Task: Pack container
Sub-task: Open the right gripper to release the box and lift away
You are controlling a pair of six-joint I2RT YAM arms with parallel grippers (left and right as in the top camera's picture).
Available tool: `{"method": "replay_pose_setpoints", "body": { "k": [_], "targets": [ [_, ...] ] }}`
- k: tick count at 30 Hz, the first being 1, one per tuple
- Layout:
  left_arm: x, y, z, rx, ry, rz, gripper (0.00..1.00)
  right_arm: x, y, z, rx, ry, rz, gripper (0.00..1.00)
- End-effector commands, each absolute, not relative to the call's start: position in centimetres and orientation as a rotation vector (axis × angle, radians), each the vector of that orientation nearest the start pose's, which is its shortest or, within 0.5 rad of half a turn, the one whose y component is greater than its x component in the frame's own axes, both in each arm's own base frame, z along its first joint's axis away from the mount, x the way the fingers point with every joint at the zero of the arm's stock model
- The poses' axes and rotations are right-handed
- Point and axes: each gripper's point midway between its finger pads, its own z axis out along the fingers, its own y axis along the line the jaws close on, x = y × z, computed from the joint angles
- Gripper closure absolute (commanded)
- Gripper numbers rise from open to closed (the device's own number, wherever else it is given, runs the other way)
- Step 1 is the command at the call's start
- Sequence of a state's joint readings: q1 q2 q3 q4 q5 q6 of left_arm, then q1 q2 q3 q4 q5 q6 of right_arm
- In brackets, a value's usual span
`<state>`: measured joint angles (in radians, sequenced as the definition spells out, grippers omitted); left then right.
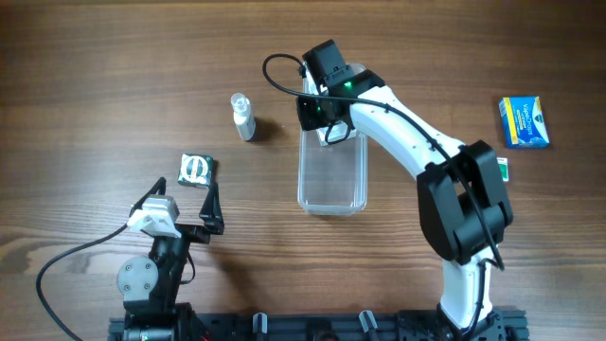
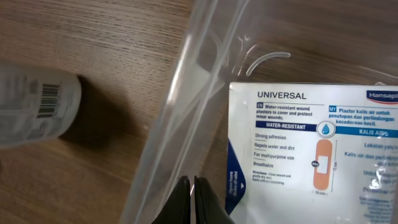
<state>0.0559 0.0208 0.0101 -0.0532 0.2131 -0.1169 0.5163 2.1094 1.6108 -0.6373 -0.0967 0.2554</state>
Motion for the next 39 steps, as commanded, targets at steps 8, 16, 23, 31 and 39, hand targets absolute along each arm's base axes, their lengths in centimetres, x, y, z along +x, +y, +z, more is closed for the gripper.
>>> {"method": "replay_pose_setpoints", "body": {
  "k": [8,16,23,31,39],
  "targets": [
    [24.5,-2.0,15.8,0.016,1.646,-0.205,0.00,44.1,25.4,4.1,-0.388,2.713,0.246,0.96],
    [24.5,-2.0,15.8,0.016,1.645,-0.205,0.00,44.8,24.3,4.1,-0.352,2.704,0.202,0.96],
    [24.5,-2.0,15.8,0.016,1.646,-0.205,0.00,45.4,22.6,4.0,-0.271,2.707,0.113,0.96],
    [24.5,-2.0,15.8,0.016,1.646,-0.205,0.00,45.6,21.8,4.1,-0.267,2.697,0.044,0.96],
    [24.5,-2.0,15.8,0.016,1.646,-0.205,0.00,45.0,21.6,17.8,-0.305,2.476,0.170,0.72]
  ]
}}
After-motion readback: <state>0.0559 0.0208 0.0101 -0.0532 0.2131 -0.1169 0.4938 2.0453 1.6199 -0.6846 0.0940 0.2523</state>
